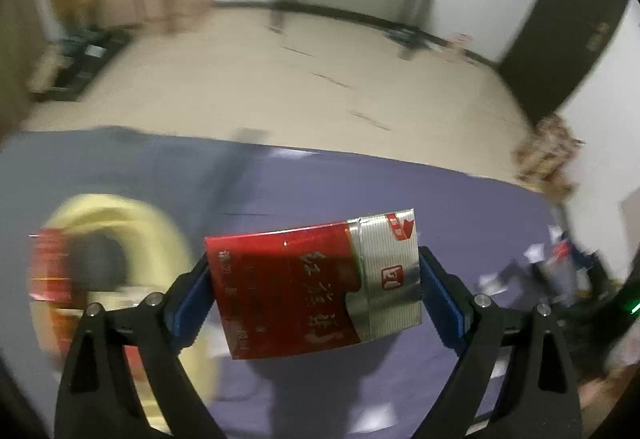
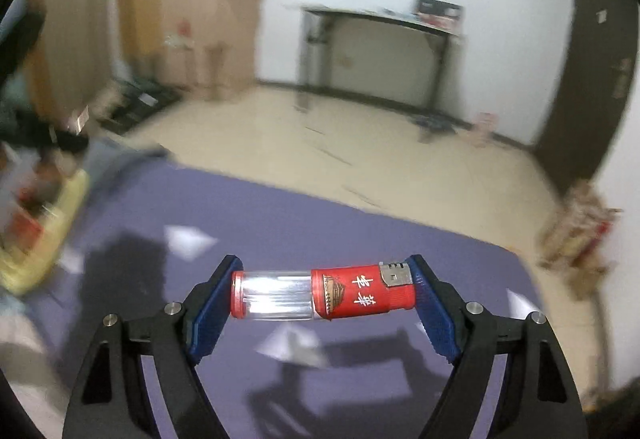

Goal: Organize rigid objects
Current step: 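Carry the red-silver box and red tube over the yellow tray with both grippers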

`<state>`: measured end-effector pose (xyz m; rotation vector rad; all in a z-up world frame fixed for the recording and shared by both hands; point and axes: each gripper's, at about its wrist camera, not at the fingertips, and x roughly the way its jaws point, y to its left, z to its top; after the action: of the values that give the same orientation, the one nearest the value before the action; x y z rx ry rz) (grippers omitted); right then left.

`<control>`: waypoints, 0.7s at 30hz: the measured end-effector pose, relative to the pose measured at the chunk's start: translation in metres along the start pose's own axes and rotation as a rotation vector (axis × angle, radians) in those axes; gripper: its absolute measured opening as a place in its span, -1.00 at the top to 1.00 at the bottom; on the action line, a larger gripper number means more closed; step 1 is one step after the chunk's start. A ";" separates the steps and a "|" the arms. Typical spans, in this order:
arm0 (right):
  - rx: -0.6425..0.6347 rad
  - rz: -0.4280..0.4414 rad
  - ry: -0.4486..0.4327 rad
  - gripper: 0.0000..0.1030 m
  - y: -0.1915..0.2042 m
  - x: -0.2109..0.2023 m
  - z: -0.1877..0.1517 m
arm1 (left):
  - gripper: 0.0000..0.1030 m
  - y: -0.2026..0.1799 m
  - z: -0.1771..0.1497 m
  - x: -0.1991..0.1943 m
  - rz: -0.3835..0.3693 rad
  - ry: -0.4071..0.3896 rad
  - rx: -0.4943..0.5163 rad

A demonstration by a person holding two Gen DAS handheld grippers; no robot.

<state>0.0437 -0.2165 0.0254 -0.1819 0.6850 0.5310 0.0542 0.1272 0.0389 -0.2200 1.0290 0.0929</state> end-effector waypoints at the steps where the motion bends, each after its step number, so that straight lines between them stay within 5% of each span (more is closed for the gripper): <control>1: -0.015 0.056 -0.007 -0.59 0.024 -0.003 0.011 | -0.79 0.028 -0.004 -0.016 0.051 -0.014 0.004; 6: -0.182 0.276 0.011 -0.59 0.147 -0.006 0.035 | -0.79 0.145 -0.048 -0.068 0.194 -0.027 -0.010; 12: -0.527 0.425 0.094 -0.59 0.295 0.021 0.037 | -0.79 0.240 -0.087 -0.056 0.208 0.033 -0.130; 15: -0.619 0.470 0.134 -0.59 0.351 0.047 0.030 | -0.79 0.246 -0.077 -0.043 0.167 0.021 -0.156; 21: -0.629 0.492 0.198 -0.59 0.386 0.094 0.019 | -0.79 0.266 -0.037 -0.012 0.146 0.063 -0.200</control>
<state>-0.0864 0.1566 -0.0157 -0.6718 0.7403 1.2089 -0.0308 0.3787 -0.0055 -0.3312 1.0986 0.3235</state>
